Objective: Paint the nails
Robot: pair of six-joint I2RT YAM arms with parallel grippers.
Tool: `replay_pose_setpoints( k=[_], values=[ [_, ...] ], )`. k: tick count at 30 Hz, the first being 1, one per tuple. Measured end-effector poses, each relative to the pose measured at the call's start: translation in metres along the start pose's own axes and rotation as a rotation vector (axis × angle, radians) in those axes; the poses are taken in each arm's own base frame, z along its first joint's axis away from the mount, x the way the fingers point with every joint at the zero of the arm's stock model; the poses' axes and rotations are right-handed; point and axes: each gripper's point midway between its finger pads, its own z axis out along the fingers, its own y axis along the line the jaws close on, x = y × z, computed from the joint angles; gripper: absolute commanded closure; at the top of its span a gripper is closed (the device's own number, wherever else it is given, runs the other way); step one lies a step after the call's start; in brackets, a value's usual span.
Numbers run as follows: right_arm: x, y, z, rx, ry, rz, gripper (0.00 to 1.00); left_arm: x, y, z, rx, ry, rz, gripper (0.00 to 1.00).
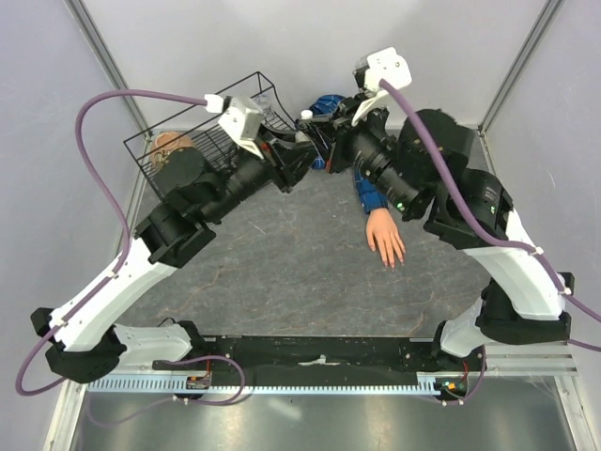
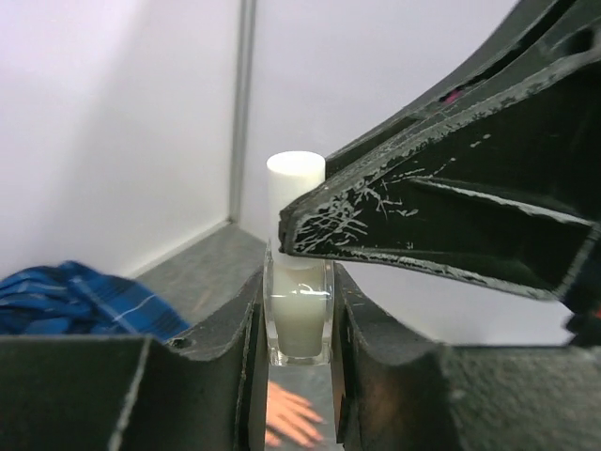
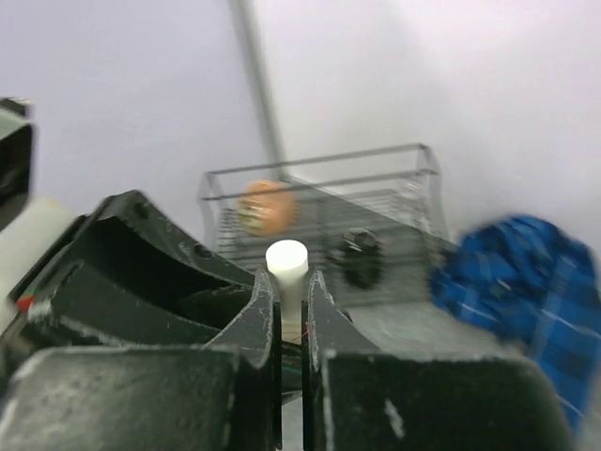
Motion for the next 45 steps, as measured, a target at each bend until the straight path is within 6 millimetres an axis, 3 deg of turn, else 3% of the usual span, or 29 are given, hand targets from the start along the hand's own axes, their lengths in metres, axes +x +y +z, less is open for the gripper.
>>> replay_pose_setpoints(
  k=[4, 5, 6, 8, 9, 12, 14, 15, 18, 25, 32, 35, 37, 41, 45],
  values=[
    [0.016, -0.025, -0.002, 0.233, 0.038, -0.067, 0.96, 0.022, 0.013, 0.01, -0.079, 0.048, 0.079, 0.98],
    [0.021, -0.031, -0.001, 0.272, 0.052, -0.084, 0.88, 0.029, 0.017, 0.012, -0.092, 0.065, 0.089, 0.98],
    [0.028, -0.036, 0.0, 0.312, 0.071, -0.105, 0.68, 0.038, 0.02, 0.013, -0.103, 0.084, 0.098, 0.98],
    [0.039, -0.041, 0.001, 0.349, 0.102, -0.128, 0.52, 0.051, 0.024, 0.013, -0.108, 0.119, 0.116, 0.98],
    [0.044, -0.042, 0.0, 0.353, 0.117, -0.148, 0.45, 0.056, 0.025, 0.012, -0.108, 0.133, 0.129, 0.98],
    [0.045, -0.038, -0.01, 0.305, 0.135, -0.154, 0.36, 0.066, 0.033, 0.007, -0.11, 0.16, 0.153, 0.98],
    [0.044, -0.035, -0.014, 0.251, 0.138, -0.135, 0.29, 0.069, 0.028, 0.003, -0.072, 0.163, 0.156, 0.98],
    [0.043, -0.034, -0.016, 0.22, 0.142, -0.125, 0.21, 0.068, 0.024, 0.001, -0.048, 0.159, 0.155, 0.98],
    [0.044, -0.033, -0.02, 0.11, 0.16, -0.097, 0.15, 0.064, 0.015, -0.006, 0.031, 0.152, 0.152, 0.98],
    [0.042, -0.035, -0.025, -0.19, 0.206, -0.023, 0.19, 0.043, 0.005, -0.031, 0.239, 0.106, 0.106, 0.98],
    [0.043, -0.003, -0.033, -0.559, 0.226, 0.156, 0.33, 0.035, -0.036, -0.051, 0.515, 0.103, 0.006, 0.98],
    [0.045, 0.012, -0.037, -0.676, 0.235, 0.203, 0.45, 0.033, -0.045, -0.056, 0.582, 0.109, -0.03, 0.98],
    [0.043, 0.019, -0.042, -0.727, 0.241, 0.22, 0.47, 0.034, -0.049, -0.057, 0.611, 0.117, -0.049, 0.98],
    [0.034, 0.027, -0.046, -0.792, 0.214, 0.23, 0.62, 0.031, -0.055, -0.06, 0.644, 0.117, -0.069, 0.98],
    [0.031, 0.032, -0.049, -0.825, 0.209, 0.237, 0.64, 0.032, -0.056, -0.06, 0.648, 0.125, -0.092, 0.98]
  ],
)
